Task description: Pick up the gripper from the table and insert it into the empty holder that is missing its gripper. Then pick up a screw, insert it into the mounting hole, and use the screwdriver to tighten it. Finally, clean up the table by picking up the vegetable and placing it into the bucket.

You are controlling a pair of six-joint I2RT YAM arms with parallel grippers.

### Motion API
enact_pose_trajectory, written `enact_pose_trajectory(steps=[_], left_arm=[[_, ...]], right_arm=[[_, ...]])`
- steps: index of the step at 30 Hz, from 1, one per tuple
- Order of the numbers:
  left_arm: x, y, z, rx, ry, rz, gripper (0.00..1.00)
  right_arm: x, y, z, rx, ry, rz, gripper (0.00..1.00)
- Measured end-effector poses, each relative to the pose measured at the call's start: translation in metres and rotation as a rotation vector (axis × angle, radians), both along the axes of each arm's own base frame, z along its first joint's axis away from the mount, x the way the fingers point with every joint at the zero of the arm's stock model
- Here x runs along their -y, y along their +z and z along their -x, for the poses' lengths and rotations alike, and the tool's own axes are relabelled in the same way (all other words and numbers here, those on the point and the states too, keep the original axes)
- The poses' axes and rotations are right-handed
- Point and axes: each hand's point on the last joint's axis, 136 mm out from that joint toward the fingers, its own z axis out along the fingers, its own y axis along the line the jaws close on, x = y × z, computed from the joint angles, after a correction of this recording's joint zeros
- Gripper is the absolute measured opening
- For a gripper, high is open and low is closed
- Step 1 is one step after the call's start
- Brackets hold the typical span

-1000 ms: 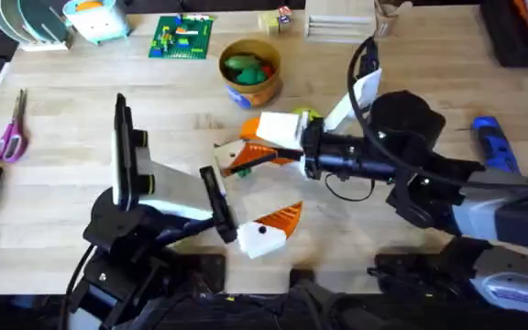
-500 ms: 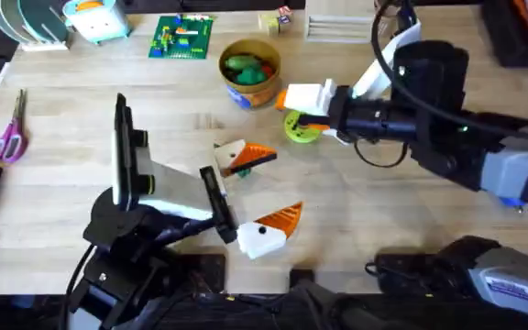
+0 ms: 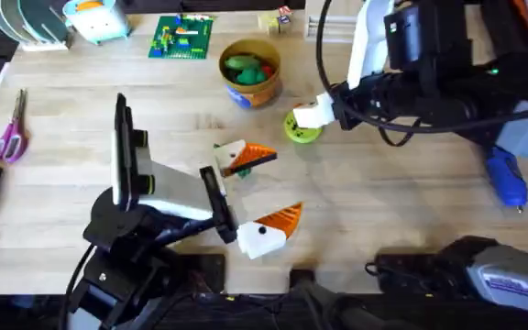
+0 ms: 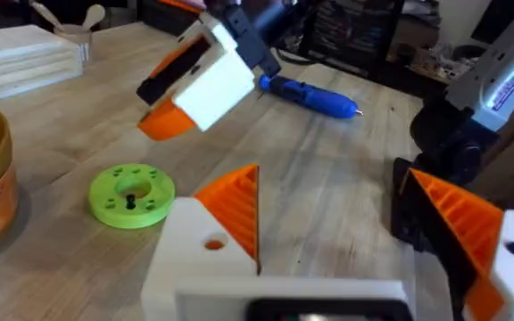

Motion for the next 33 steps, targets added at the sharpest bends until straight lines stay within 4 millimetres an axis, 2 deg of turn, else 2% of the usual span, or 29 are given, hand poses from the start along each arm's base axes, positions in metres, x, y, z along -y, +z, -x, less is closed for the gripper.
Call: enact_pose_trajectory(steps=[3, 7, 11, 14, 18, 24, 29, 33], left_arm=[[0.0, 0.0, 0.0, 0.0, 0.0, 0.0, 0.993], [0.0, 0.0, 0.0, 0.0, 0.0, 0.0, 0.993], [0.0, 0.0, 0.0, 0.0, -0.001, 0.0, 0.993], [0.0, 0.0, 0.0, 0.0, -0.003, 0.0, 0.993], [0.0, 0.0, 0.001, -0.001, -0.003, 0.0, 0.993], [0.0, 0.0, 0.001, -0.001, -0.007, 0.0, 0.993], [0.0, 0.0, 0.001, -0.001, -0.007, 0.001, 0.993], [0.0, 0.0, 0.001, -0.001, -0.007, 0.0, 0.993]], right_arm=[[-0.002, -0.021, 0.0, -0.029, 0.037, 0.055, 0.866], [-0.016, -0.046, 0.01, -0.076, 0.11, 0.104, 0.832], [-0.029, -0.06, 0.018, -0.087, 0.175, 0.137, 0.782], [-0.031, -0.067, 0.018, -0.092, 0.187, 0.158, 0.741], [-0.031, -0.072, 0.014, -0.083, 0.184, 0.169, 0.705], [-0.04, -0.073, 0.008, -0.047, 0.197, 0.161, 0.481], [-0.043, -0.08, 0.012, -0.066, 0.211, 0.173, 0.469], [-0.042, -0.083, 0.012, -0.074, 0.209, 0.18, 0.411]])
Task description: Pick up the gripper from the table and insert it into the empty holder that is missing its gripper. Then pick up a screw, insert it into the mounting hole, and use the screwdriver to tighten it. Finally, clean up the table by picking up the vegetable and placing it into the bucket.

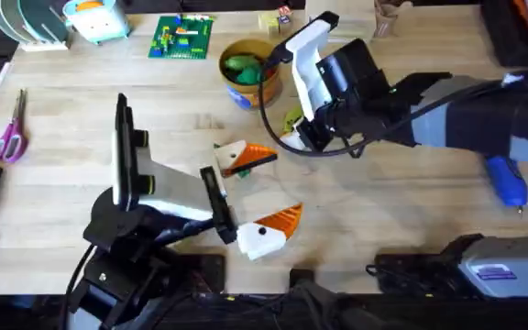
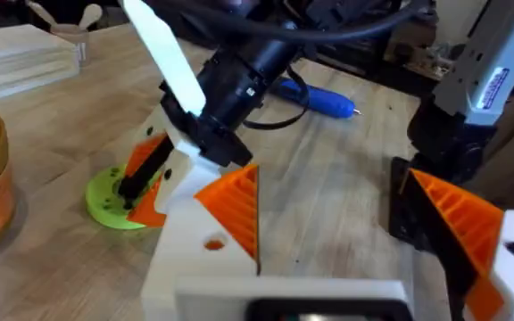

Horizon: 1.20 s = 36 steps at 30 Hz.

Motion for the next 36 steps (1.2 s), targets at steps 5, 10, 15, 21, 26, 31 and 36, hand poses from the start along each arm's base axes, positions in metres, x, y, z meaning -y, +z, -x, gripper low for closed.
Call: enact_pose_trajectory(steps=[5, 10, 15, 21, 26, 31, 36], left_arm=[[0.0, 0.0, 0.0, 0.0, 0.0, 0.0, 0.993], [0.0, 0.0, 0.0, 0.001, 0.0, 0.0, 0.993], [0.0, 0.0, 0.0, 0.0, 0.0, 0.0, 0.993], [0.0, 0.0, 0.0, 0.0, 0.0, 0.0, 0.993], [0.0, 0.0, 0.0, 0.0, 0.0, 0.0, 0.992], [0.0, 0.0, 0.0, 0.0, 0.0, 0.0, 0.993], [0.0, 0.0, 0.0, 0.0, 0.0, 0.0, 0.993]], right_arm=[[0.0, 0.0, -0.001, 0.003, -0.002, 0.002, 0.325], [0.0, 0.0, -0.001, 0.003, -0.002, 0.002, 0.284], [0.0, -0.003, -0.002, 0.001, -0.002, 0.004, 0.274], [-0.003, -0.006, -0.006, 0.005, -0.003, 0.001, 0.087], [-0.004, -0.004, -0.008, 0.013, -0.003, -0.004, 0.011], [-0.003, -0.004, -0.009, 0.015, -0.007, 0.004, 0.007], [-0.001, -0.003, -0.011, 0.015, -0.015, 0.014, 0.007]])
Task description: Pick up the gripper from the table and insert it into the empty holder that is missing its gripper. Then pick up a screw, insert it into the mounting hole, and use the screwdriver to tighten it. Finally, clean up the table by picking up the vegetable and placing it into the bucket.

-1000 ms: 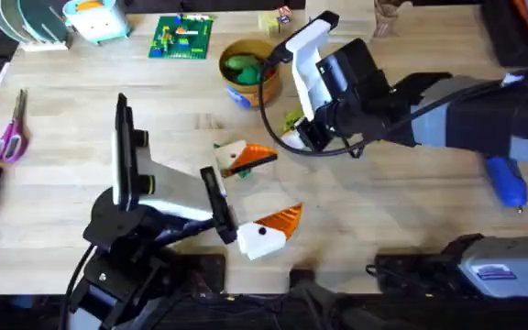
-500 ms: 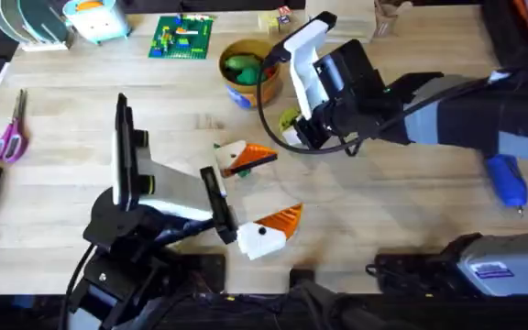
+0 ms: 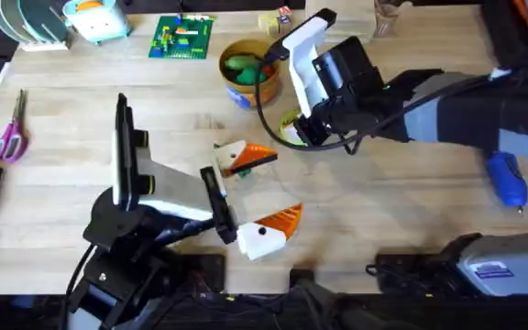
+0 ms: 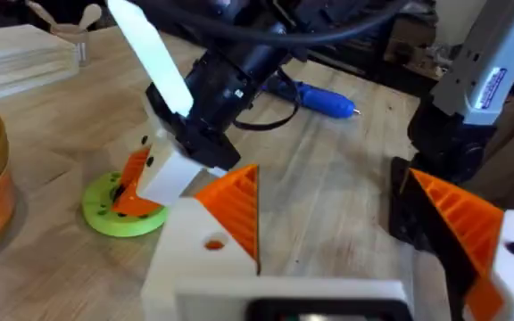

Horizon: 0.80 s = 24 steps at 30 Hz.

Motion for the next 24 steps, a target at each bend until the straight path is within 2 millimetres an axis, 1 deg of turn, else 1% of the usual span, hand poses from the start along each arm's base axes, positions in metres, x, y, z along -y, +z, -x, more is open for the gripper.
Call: enact_pose_trajectory(steps=[8, 12, 21, 24], left_arm=[[0.0, 0.0, 0.0, 0.0, 0.0, 0.0, 0.993], [0.0, 0.0, 0.0, 0.0, 0.0, 0.0, 0.993], [0.0, 0.0, 0.0, 0.0, 0.0, 0.0, 0.993], [0.0, 0.0, 0.0, 0.0, 0.0, 0.0, 0.993]], right_arm=[[0.005, 0.004, -0.002, -0.014, -0.015, 0.024, 0.007], [0.01, 0.009, -0.001, -0.025, -0.026, 0.034, 0.007], [0.015, 0.041, -0.011, 0.042, -0.05, -0.01, 0.007], [0.017, 0.044, -0.009, 0.036, -0.054, -0.006, 0.007]])
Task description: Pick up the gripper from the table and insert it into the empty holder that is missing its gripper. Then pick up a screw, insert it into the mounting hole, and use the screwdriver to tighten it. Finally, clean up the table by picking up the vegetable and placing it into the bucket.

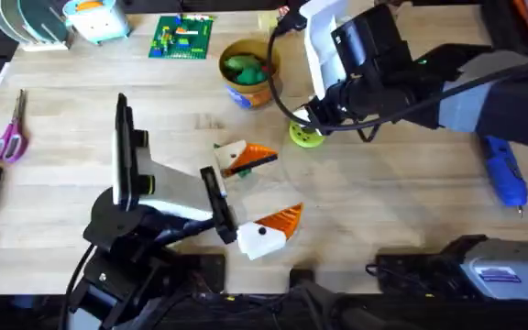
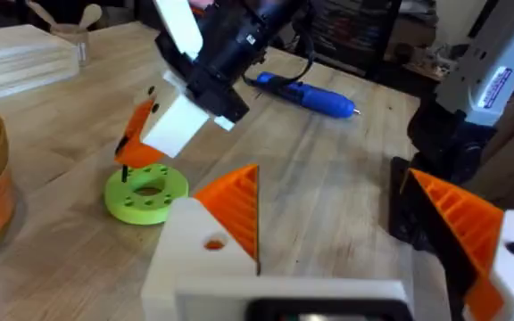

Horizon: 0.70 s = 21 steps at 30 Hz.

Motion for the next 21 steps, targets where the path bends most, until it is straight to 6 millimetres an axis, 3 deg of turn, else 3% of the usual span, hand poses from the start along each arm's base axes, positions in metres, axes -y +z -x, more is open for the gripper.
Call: enact_pose_trajectory(steps=[5, 9, 10, 11, 16, 21], left_arm=[[0.0, 0.0, 0.0, 0.0, 0.0, 0.0, 0.992], [0.0, 0.0, 0.0, 0.0, 0.0, 0.0, 0.993], [0.0, 0.0, 0.0, 0.0, 0.0, 0.0, 0.993], [0.0, 0.0, 0.0, 0.0, 0.0, 0.0, 0.993], [0.0, 0.0, 0.0, 0.0, -0.002, 0.0, 0.992], [0.0, 0.0, 0.0, 0.0, -0.003, 0.0, 0.993]], right_arm=[[0.006, -0.001, 0.01, -0.056, 0.0, 0.035, 0.007], [0.01, 0.014, 0.017, -0.114, 0.0, 0.07, 0.007], [0.011, 0.038, 0.018, -0.13, 0.001, 0.08, 0.007], [0.01, 0.05, 0.018, -0.13, 0.003, 0.08, 0.007], [-0.008, 0.104, 0.025, -0.092, 0.054, 0.064, 0.007], [-0.036, 0.148, 0.048, -0.048, 0.151, 0.039, 0.007]])
